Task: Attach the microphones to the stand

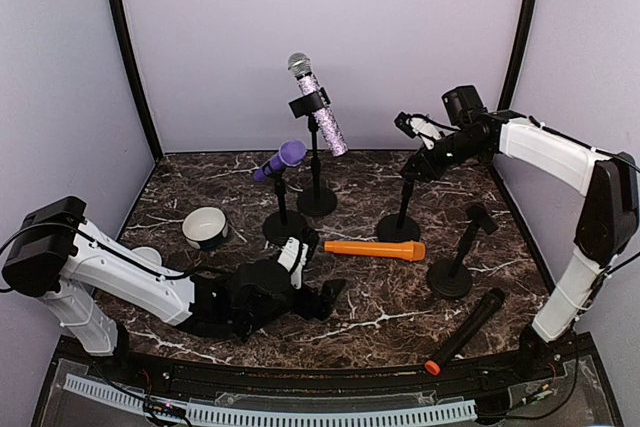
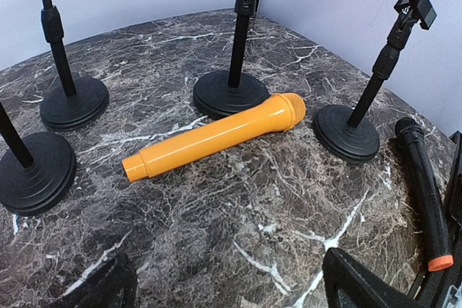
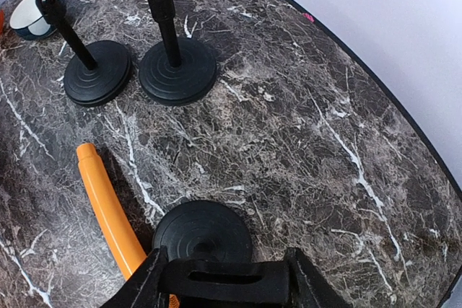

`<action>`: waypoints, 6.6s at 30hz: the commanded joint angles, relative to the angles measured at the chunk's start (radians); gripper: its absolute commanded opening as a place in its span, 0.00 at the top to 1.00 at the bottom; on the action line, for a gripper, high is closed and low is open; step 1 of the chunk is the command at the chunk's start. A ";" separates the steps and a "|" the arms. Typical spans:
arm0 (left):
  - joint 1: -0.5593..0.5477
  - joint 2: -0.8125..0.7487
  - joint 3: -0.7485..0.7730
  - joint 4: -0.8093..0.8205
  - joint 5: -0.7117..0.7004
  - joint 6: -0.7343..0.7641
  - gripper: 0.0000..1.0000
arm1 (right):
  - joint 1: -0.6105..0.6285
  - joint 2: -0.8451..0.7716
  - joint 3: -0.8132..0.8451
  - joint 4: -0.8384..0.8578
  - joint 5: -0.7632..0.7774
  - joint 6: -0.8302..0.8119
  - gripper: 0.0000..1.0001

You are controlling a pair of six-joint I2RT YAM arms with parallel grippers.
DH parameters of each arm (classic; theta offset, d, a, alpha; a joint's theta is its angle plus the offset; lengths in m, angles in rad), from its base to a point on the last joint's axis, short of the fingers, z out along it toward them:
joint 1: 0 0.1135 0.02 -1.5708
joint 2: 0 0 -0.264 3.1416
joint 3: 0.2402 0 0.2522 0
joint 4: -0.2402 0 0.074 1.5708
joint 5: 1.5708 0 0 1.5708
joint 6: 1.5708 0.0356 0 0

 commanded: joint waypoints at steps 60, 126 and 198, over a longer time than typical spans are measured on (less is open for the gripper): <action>-0.027 0.146 -0.029 0.565 -0.070 0.365 0.32 | 0.570 -0.122 -0.006 -0.057 -0.092 0.155 0.22; 0.074 -0.236 -0.185 0.068 0.016 0.167 0.22 | 0.297 -0.169 -0.012 -0.354 0.172 -0.284 0.18; 0.062 -0.284 0.556 -0.803 -0.058 1.083 0.18 | 0.338 -0.131 0.220 -0.524 0.342 -0.260 0.79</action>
